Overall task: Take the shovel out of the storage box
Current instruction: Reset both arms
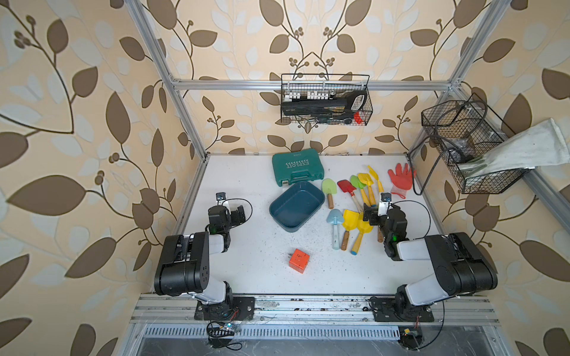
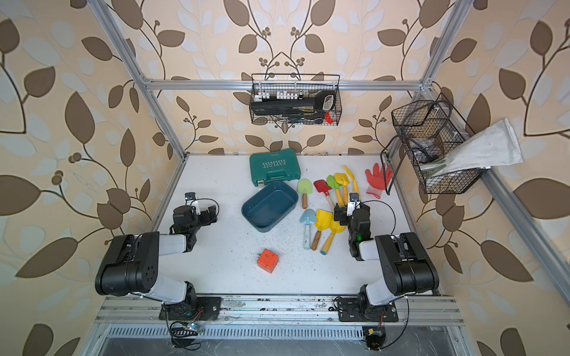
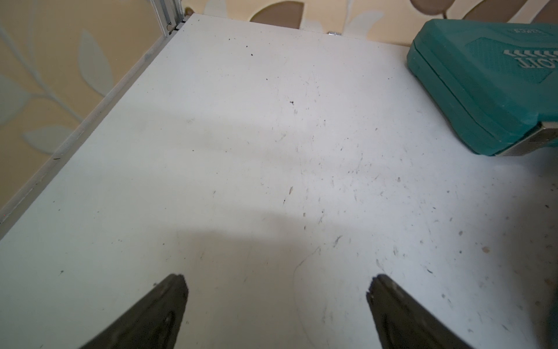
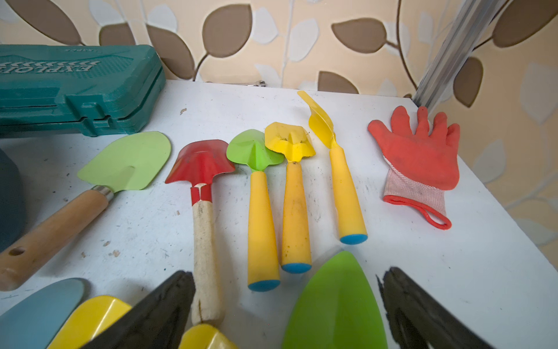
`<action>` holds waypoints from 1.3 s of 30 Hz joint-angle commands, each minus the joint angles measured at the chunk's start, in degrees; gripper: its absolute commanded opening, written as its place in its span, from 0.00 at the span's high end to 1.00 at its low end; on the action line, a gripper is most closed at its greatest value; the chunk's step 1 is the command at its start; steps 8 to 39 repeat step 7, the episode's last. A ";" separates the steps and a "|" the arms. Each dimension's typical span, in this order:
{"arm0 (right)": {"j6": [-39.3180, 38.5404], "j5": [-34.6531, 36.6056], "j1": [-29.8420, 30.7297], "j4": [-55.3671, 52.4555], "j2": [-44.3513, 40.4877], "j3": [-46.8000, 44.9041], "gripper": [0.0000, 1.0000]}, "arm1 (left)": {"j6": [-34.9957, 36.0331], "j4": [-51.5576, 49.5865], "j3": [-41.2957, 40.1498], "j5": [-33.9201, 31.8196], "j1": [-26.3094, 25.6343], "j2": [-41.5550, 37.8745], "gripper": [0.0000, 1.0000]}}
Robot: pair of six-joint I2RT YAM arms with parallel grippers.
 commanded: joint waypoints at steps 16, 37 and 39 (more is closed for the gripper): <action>0.25 -0.03 -0.32 -1.26 -0.33 1.44 0.01 | 0.99 1.06 1.23 0.89 0.29 -0.28 0.01; 0.25 -0.03 -0.32 -1.26 -0.33 1.44 0.01 | 0.99 1.06 1.23 0.89 0.29 -0.28 0.01; 0.25 -0.03 -0.32 -1.26 -0.33 1.44 0.01 | 0.99 1.06 1.23 0.89 0.29 -0.28 0.01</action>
